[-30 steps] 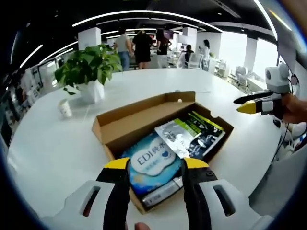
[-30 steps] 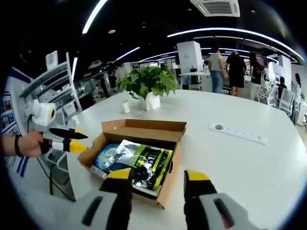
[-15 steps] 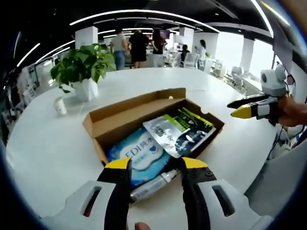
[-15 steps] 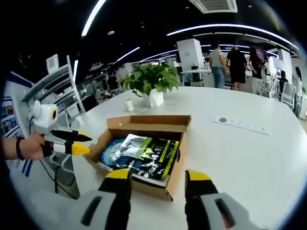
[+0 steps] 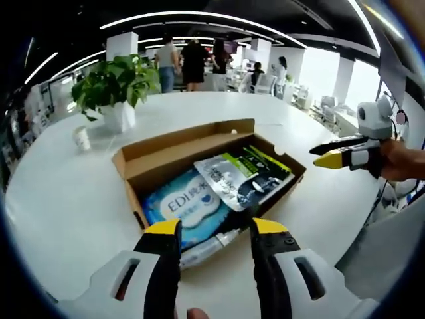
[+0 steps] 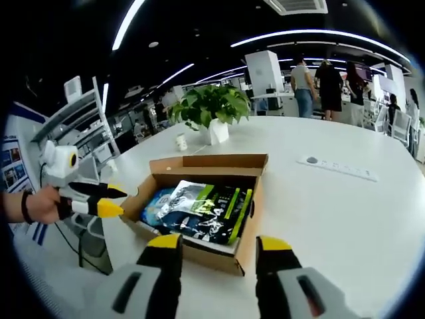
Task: Operate the shoe box by opening the lid, removing the specified soft item, and placing it in the target area until the item is outside and the box remains undamaged.
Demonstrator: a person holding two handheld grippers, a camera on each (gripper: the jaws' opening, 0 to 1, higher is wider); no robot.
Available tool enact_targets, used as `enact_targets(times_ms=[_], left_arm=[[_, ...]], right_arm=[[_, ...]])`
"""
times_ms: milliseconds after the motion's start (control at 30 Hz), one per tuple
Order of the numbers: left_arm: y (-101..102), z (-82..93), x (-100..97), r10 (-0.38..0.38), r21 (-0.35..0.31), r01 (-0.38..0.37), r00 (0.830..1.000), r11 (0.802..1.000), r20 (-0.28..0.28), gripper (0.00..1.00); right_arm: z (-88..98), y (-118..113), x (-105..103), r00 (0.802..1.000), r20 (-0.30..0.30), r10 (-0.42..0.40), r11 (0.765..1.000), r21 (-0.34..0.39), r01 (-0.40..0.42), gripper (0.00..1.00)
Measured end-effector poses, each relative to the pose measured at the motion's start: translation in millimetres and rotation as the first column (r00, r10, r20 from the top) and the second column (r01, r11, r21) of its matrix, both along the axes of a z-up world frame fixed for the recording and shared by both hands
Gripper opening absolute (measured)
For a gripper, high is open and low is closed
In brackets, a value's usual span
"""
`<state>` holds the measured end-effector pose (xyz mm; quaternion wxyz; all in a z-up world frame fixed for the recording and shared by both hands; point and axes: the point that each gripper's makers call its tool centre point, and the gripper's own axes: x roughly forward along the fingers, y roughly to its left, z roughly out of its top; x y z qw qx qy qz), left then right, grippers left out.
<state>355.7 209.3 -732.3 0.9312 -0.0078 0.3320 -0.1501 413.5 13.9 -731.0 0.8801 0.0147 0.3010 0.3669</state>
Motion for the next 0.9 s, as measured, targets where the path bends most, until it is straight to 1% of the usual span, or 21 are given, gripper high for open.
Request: enact_targets(times_ms=[167,267,367,433,567,700,767,900], left_arm=[[1.6,-0.9,7.3,-0.002,-0.01,0.002,1.0,1.0,-0.003,0.41],[0.2,-0.1,13.9,-0.005,-0.033,0.005,1.0,0.999,-0.001,0.41],[-0.7,-2.3,20.4,-0.01,-0.038,0.01,1.0,0.999,-0.005,0.41],[-2.0,-5.2,25.4,-0.013,-0.049,0.013,1.0,0.999,-0.012,0.41],[-4.9,-9.8,35.1,-0.014,-0.073,0.012,1.0,0.997,-0.024,0.4],[-9.8,-16.9,40.9,-0.02,-0.1,0.016,0.999,0.995,-0.038,0.39],[-11.9,-18.6,43.4,-0.023,-0.103,0.019,0.999,0.994,-0.037,0.39],[-15.7,-26.0,47.6,-0.032,-0.102,0.026,0.998,0.994,-0.056,0.39]], right_arm=[[-2.1,4.9,-2.6,1.0,-0.001,0.013,1.0,-0.003,-0.013,0.41],[-3.6,4.7,-4.1,1.0,-0.004,0.013,1.0,-0.009,-0.013,0.41],[-4.7,4.5,-7.2,1.0,-0.006,0.014,1.0,-0.01,-0.014,0.41],[-5.5,3.6,-8.9,1.0,-0.001,0.019,1.0,-0.021,-0.019,0.41],[-3.7,1.8,-12.8,1.0,0.001,0.018,1.0,-0.018,-0.018,0.41],[-3.7,-2.2,-17.0,1.0,0.001,0.012,1.0,-0.021,-0.012,0.41],[-4.7,-4.9,-18.7,1.0,-0.001,0.008,1.0,-0.023,-0.008,0.41],[-10.5,-10.4,-25.5,1.0,-0.015,-0.006,1.0,-0.025,0.006,0.41]])
